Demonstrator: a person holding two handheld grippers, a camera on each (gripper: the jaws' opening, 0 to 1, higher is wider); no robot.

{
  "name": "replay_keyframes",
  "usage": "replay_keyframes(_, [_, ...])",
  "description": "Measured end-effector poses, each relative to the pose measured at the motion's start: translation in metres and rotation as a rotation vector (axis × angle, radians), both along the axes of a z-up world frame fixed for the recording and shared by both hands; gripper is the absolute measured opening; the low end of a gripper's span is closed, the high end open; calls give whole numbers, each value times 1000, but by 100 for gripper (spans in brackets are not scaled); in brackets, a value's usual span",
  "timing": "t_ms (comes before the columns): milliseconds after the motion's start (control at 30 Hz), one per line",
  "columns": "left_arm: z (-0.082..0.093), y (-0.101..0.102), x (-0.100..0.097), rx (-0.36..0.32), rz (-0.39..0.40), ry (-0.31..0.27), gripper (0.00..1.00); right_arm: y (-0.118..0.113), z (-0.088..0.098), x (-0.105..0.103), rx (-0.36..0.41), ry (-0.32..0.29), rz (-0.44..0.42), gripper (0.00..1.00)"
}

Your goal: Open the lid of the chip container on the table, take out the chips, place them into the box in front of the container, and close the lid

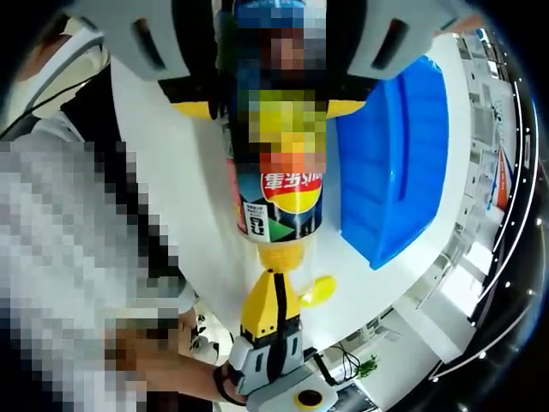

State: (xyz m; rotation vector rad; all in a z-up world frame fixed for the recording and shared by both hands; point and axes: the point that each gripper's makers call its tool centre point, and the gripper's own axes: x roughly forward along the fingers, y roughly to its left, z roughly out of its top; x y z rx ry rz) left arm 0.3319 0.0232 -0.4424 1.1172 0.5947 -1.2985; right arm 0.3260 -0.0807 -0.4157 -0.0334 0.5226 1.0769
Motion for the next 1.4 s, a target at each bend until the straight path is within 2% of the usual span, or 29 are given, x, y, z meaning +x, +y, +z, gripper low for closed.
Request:
replay_keyframes(267, [1,0,-1,-1,1,-1,47,-1,0,1,-6,-3,3,2])
replay_keyframes(833, [-1,0,1,5,2,-5,48,-14,9,7,27,25,-63,1])
replay_keyframes(1067, [-2,0,2,10,1,-10,48,-18,12,7,39,60,-92,1])
replay_keyframes(1400, [-3,0,3,14,0,-17,49,-22,8,8,-19,24,-105,1])
